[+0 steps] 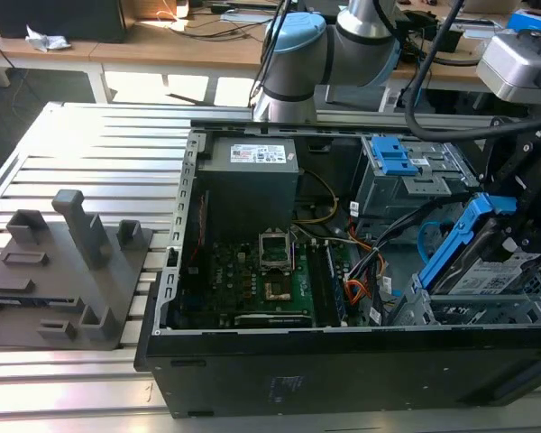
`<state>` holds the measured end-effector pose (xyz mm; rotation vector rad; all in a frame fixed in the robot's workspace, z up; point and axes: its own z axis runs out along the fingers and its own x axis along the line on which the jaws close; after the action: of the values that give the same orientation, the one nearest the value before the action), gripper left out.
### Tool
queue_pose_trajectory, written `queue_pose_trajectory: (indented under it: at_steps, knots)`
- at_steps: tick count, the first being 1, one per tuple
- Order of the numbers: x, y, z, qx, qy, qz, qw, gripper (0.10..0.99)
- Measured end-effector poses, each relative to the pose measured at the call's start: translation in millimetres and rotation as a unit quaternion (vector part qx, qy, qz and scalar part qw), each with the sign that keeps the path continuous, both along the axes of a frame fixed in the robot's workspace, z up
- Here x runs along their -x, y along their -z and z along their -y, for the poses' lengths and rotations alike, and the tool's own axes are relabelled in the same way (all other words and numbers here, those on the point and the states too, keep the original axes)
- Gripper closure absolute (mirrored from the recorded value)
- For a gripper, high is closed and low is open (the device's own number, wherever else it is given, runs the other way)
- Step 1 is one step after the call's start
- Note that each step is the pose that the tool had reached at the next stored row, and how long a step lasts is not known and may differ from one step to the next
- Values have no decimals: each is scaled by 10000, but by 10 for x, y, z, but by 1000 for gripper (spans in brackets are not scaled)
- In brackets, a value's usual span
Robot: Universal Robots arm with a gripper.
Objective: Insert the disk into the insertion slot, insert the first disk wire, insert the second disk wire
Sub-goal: 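Insert the disk into the insertion slot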
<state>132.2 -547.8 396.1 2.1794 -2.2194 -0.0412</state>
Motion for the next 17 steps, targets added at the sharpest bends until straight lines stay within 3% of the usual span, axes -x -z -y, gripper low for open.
queue_pose_trajectory:
  at_steps: [4, 10, 12, 17]
  knots:
    - [0, 69, 0, 0, 0, 0, 10000, 722]
    - [-2, 70, 0, 0, 0, 0, 10000, 722]
    - [-3, 71, 0, -1, 0, 0, 10000, 647]
    - [-4, 71, 0, -1, 0, 0, 10000, 647]
